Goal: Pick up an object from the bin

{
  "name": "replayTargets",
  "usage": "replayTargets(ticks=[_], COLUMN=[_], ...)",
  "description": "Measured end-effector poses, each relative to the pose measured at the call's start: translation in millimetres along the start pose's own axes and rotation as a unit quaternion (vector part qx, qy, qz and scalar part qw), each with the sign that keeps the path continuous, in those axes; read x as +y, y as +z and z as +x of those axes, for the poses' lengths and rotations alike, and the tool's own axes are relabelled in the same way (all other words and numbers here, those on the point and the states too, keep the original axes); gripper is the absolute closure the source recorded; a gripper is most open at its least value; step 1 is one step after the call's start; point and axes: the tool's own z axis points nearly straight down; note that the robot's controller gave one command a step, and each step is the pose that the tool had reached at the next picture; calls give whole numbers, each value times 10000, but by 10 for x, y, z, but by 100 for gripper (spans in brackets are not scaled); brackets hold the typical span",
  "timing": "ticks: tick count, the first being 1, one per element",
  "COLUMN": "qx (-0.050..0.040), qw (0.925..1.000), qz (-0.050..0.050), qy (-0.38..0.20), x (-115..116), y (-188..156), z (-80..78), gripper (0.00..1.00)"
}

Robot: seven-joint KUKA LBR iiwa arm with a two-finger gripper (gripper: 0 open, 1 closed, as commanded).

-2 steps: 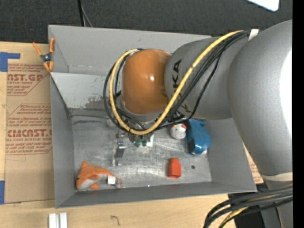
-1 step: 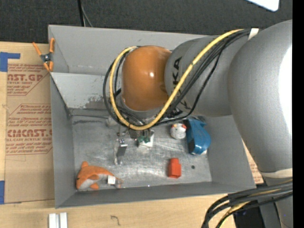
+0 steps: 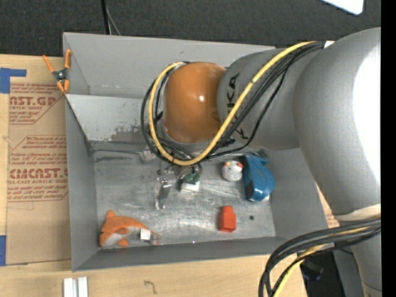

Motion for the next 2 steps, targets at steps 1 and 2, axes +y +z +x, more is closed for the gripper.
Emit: replayTargets(ticks=[1, 2], qx=[61, -88], qw=[9943, 9862], qz=[-2, -29], qy=[-1066, -1653], x=[383, 476], y=[437, 457], z=[500, 716], gripper=[0, 0])
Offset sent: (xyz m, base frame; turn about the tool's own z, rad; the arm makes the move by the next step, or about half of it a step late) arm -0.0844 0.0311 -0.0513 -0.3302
